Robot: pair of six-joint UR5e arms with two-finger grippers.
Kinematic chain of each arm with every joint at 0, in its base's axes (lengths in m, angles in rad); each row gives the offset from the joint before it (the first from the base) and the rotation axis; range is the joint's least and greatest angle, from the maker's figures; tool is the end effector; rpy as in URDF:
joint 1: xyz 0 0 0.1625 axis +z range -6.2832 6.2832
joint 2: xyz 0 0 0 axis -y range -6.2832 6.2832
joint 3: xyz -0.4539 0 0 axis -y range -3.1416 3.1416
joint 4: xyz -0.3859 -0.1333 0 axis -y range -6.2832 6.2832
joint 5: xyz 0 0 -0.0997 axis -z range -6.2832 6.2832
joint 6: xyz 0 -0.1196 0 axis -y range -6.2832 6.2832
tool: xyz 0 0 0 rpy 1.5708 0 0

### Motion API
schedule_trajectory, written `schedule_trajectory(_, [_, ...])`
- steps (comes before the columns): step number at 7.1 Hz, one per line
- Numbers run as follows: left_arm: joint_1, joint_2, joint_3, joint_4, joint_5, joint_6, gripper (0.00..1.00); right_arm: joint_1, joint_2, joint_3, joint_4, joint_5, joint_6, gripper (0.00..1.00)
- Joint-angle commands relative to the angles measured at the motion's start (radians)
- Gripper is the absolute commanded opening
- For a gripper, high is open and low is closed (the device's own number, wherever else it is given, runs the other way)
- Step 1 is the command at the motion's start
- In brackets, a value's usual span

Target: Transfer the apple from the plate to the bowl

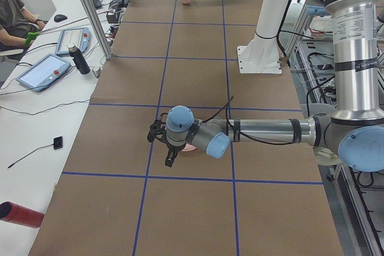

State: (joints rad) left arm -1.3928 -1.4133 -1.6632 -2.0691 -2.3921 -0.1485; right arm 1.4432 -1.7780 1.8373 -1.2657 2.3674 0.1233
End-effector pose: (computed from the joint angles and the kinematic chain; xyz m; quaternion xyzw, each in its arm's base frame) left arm 0.0326 -0.4398 0.6680 0.1311 0.4167 0.0990 0.8941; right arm -0.0054 -0.4175 0.6264 0.1180 -0.3993 -0.0722 0.9063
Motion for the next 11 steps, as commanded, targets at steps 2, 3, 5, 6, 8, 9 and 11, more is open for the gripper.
schedule_trajectory(2, [0.005,-0.031,-0.003,-0.005,0.002,-0.011,0.98,-0.001,0.002,-0.041,-0.001,0.018,-0.025,1.00])
schedule_trajectory(3, [0.005,-0.035,-0.009,-0.006,-0.002,-0.016,0.98,-0.003,0.020,-0.041,-0.001,0.018,-0.028,1.00])
schedule_trajectory(5, [0.005,-0.050,-0.006,-0.005,-0.001,-0.019,0.98,-0.003,0.139,-0.136,0.000,0.015,-0.034,1.00])
schedule_trajectory(6, [0.005,-0.046,0.002,-0.003,-0.002,-0.022,0.98,-0.009,0.149,-0.160,0.012,0.012,-0.054,1.00])
schedule_trajectory(8, [0.006,-0.058,0.039,-0.005,-0.006,-0.180,0.98,-0.009,0.149,-0.307,0.144,0.015,-0.035,1.00])
schedule_trajectory(9, [0.006,-0.071,0.034,-0.006,-0.004,-0.231,0.98,-0.012,0.181,-0.420,0.179,0.018,-0.018,1.00])
schedule_trajectory(11, [0.006,-0.072,0.039,-0.006,-0.002,-0.230,0.98,-0.059,0.190,-0.455,0.230,0.012,-0.010,1.00])
